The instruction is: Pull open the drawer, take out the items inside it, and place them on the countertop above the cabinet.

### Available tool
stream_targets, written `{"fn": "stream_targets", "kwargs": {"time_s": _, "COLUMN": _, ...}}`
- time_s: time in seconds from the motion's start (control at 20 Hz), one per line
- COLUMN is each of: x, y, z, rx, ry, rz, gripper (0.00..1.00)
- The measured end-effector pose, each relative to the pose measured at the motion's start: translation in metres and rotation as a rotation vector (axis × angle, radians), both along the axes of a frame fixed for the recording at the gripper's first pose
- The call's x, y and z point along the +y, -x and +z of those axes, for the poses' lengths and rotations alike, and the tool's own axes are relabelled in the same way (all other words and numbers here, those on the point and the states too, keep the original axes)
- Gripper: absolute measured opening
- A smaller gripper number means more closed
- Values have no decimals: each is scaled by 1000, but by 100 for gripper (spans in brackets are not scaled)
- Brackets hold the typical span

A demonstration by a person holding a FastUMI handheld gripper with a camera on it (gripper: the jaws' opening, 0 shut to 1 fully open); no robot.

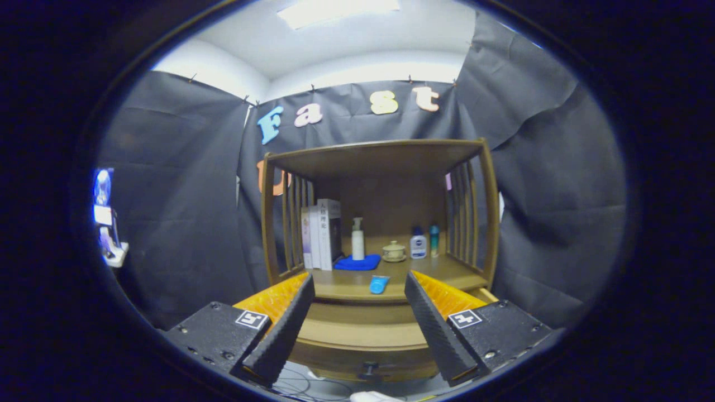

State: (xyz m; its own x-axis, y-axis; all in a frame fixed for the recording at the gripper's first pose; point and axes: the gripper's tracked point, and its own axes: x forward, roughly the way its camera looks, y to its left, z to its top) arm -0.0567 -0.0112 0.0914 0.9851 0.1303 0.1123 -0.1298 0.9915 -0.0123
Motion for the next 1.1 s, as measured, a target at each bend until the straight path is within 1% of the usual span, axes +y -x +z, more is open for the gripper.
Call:
{"fn": "stream_targets", "kwargs": {"time_s": 0.1, "x": -6, "y": 0, "z": -28, "rx": 36, "ry": 4, "rz": -26, "gripper": 100}}
{"fn": "stream_targets", "kwargs": {"time_s": 0.25, "x": -14, "y": -7, "z": -65, "rx": 100, "ry": -12, "rz": -32, "gripper": 100}}
{"fn": "stream_targets", "kwargs": {"time_s": 0.4, "x": -23, "y": -17, "z": -94, "rx": 126, "ry": -26, "rz": -75, "gripper": 100}}
{"fn": "stream_targets", "kwargs": {"time_s": 0.5, "x": -17, "y": -22, "z": -114, "rx": 157, "ry": -37, "rz": -69, "gripper": 100}}
{"fn": "stream_targets", "kwargs": {"time_s": 0.8, "x": -2, "y": -34, "z": -154, "rx": 211, "ry": -2, "rz": -59, "gripper": 100}}
{"fn": "stream_targets", "kwargs": {"time_s": 0.95, "x": 0, "y": -43, "z": -168, "rx": 238, "ry": 4, "rz": -67, "gripper": 100}}
{"fn": "stream_targets", "kwargs": {"time_s": 1.05, "x": -1, "y": -49, "z": -175, "rx": 258, "ry": 1, "rz": -94, "gripper": 100}}
{"fn": "stream_targets", "kwargs": {"time_s": 1.1, "x": -2, "y": -50, "z": -171, "rx": 241, "ry": -5, "rz": -110, "gripper": 100}}
